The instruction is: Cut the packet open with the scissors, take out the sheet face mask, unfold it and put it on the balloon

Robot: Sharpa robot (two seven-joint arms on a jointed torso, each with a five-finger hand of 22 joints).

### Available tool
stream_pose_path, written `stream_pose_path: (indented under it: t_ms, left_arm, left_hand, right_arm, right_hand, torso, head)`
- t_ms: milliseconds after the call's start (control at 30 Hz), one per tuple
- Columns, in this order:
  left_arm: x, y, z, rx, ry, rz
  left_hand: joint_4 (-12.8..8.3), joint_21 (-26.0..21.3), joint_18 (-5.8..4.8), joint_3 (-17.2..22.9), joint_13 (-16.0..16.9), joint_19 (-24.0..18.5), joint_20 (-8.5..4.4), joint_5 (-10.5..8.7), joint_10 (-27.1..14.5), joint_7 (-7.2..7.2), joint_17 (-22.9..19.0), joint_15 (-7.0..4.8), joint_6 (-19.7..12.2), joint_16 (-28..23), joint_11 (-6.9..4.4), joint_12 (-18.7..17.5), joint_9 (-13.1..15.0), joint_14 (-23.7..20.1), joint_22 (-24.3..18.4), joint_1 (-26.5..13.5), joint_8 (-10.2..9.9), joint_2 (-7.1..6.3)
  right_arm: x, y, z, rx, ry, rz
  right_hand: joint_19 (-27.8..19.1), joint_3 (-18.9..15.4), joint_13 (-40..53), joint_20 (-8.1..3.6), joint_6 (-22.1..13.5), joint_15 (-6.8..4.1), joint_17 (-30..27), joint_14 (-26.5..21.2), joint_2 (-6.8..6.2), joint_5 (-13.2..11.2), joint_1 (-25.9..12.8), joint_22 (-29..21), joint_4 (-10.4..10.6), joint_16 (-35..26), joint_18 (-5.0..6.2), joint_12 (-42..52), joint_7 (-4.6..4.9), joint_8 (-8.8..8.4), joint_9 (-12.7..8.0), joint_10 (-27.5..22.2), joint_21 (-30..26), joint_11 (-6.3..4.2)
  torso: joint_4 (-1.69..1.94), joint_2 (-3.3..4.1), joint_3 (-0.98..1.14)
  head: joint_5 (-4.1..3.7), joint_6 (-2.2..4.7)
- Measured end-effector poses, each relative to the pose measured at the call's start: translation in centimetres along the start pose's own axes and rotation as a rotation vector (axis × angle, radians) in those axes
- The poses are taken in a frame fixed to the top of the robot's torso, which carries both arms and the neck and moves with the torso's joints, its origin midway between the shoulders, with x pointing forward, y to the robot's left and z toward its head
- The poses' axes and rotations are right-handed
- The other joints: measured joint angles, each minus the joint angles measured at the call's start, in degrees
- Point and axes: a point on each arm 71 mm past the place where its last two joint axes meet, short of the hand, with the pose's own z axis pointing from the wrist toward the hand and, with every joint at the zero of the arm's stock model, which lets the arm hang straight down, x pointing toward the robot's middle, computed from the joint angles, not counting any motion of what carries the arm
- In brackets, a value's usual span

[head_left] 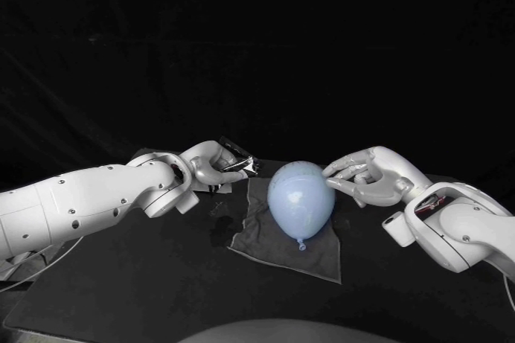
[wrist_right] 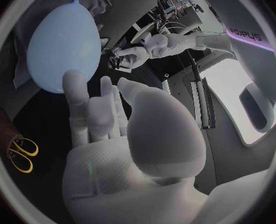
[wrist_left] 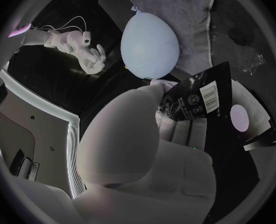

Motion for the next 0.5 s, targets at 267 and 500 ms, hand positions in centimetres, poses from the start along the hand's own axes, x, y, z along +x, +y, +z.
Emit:
stream_pose_path:
  t_ms: [267, 500]
  left_arm:
    - [0.1, -2.1, 0.8, 0.161, 0.003, -0.147]
    - [1.3, -3.6, 1.6, 0.301, -0.004, -0.288]
  left_hand:
    - [-0.3, 0.0, -0.37, -0.3, 0.0, 0.3, 0.18, 0.05, 0.3, 0.2, 0.0, -0.11, 0.2, 0.0, -0.31, -0.3, 0.0, 0.5, 0.0, -0.4, 0.3, -0.37]
    - [-0.4, 0.0, -0.43, -0.4, 0.0, 0.5, -0.03, 0.05, 0.4, 0.21, 0.0, -0.11, 0.2, -0.2, -0.19, -0.5, 0.0, 0.5, 0.0, -0.4, 0.3, -0.36]
  right_arm:
    - [-3.2, 1.4, 2.3, -0.028, -0.06, -0.026]
    - [-4.9, 2.9, 5.1, -0.033, -0.074, -0.072]
  right_hand:
    - [1.9, -0.5, 4.0, -0.72, -0.3, -0.98, 8.5, 0.1, 0.33, 0.0, -0.3, 8.7, -1.6, 7.4, -0.91, 3.7, -0.55, 0.0, 0.0, 6.3, 8.5, -1.52]
    - [2.8, -3.2, 24.9, -1.53, 0.3, -1.76, 12.7, 0.1, 0.82, -0.3, -2.5, 14.7, -2.0, 11.2, -1.99, 22.4, -1.76, -1.13, -0.7, 7.1, 13.9, -2.82]
  torso:
    - [0.0, -0.01, -0.04]
    - [0.08, -0.02, -0.12]
  head:
    - [-1.31, 3.73]
    - [-2.8, 6.84]
